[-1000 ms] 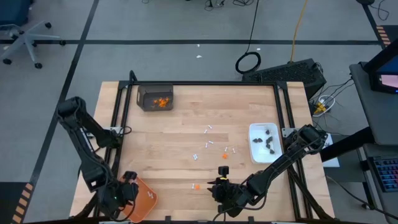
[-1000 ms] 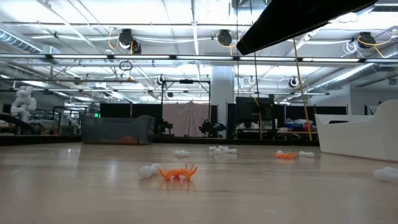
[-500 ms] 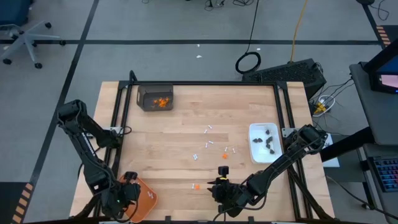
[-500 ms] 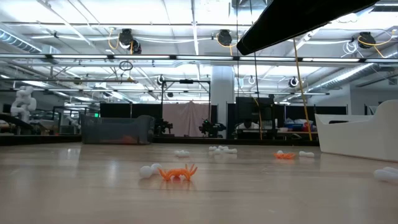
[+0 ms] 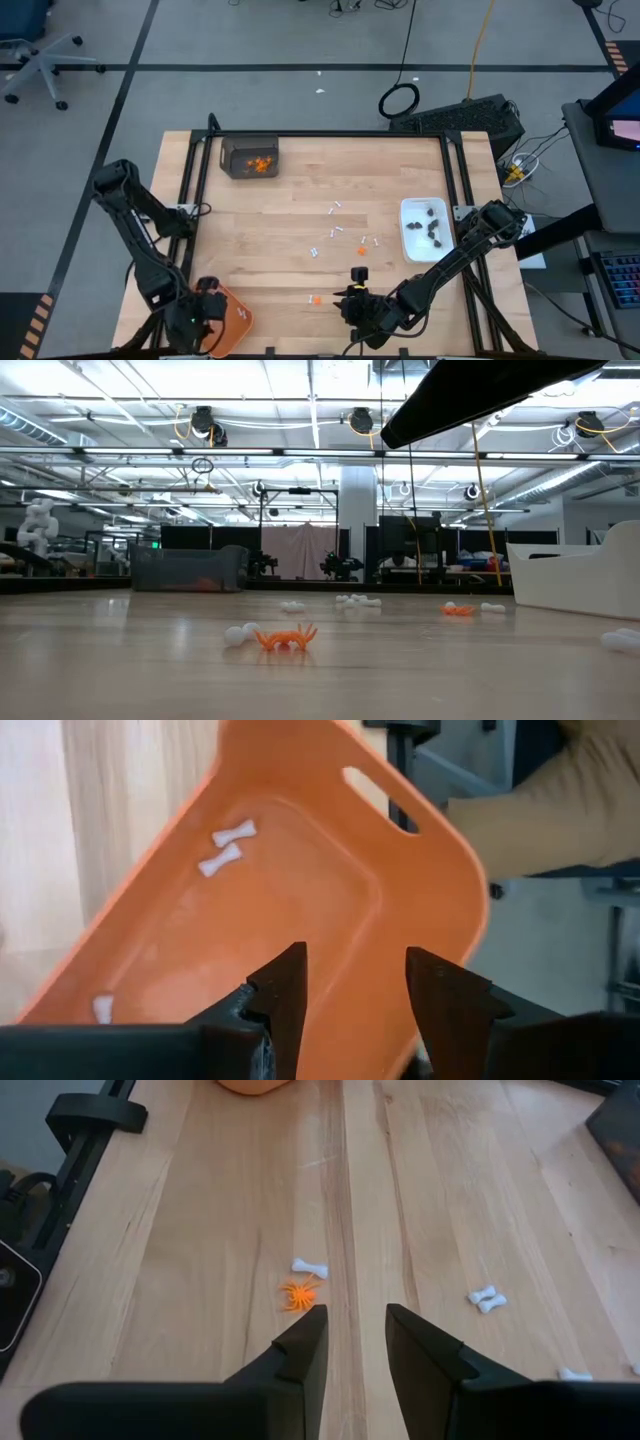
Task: Sort Halloween decoration
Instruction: Put the orange spider toy into the black bin
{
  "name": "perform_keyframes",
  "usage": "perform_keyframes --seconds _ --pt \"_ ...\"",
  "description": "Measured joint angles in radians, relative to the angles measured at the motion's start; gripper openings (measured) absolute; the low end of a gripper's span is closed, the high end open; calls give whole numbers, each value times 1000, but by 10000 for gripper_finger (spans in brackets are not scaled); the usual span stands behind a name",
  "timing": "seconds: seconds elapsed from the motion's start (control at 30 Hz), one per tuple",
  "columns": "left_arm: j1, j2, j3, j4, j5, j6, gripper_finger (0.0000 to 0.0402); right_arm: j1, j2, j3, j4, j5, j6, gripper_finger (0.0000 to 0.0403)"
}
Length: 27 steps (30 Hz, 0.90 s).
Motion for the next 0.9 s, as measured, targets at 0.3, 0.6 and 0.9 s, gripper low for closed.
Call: perform_keyframes --seconds 0.3,0.6,0.9 --pt "93 -37 126 -131 29 204 168 -3 0 0 -1 2 6 88" --pt "114 -49 109 -112 -560 531 168 0 0 0 -1 -3 143 88" --pt "172 -48 56 96 -912 527 168 0 -1 0 -74 79 145 88"
